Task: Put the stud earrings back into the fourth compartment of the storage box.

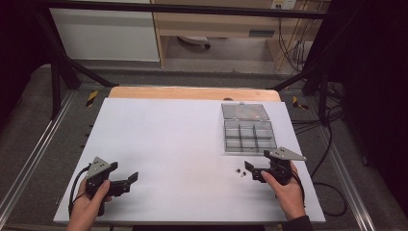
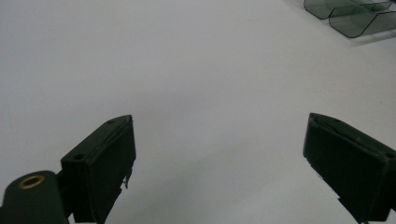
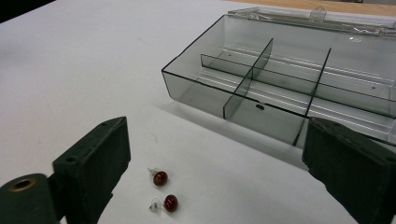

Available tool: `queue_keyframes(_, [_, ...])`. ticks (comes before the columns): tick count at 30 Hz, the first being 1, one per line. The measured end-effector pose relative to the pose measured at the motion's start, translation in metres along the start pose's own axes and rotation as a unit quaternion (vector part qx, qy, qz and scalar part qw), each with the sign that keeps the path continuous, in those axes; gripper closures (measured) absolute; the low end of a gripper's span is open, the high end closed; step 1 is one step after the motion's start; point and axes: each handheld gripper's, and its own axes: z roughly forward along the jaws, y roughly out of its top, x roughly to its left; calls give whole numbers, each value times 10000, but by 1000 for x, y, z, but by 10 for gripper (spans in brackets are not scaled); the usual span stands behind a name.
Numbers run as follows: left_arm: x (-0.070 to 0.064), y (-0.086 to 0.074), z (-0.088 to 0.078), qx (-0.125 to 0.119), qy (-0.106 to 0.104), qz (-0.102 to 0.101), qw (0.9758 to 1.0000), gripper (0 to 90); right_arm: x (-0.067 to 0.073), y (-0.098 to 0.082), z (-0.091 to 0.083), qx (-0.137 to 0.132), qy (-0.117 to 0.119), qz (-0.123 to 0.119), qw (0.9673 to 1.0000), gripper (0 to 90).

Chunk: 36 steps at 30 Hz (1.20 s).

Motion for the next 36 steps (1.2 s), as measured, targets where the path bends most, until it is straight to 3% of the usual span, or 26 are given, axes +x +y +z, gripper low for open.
queue_keyframes(7, [-3, 0, 2, 63, -37, 71, 9999, 95, 9, 2, 0, 55, 25, -94, 9999, 144])
queue_keyframes(11, [-3, 0, 3, 92, -19, 129, 9999, 95, 17, 4, 2, 84, 98, -179, 9998, 223])
queue_keyframes(22, [-5, 0, 4, 167, -43, 218, 9996, 95, 29, 2, 13, 453, 274, -365, 9979, 507])
queue_keyframes(36, [-6, 0, 5, 207, -68, 270, 9994, 97, 33, -6, 28, 962, 378, -602, 9928, 674])
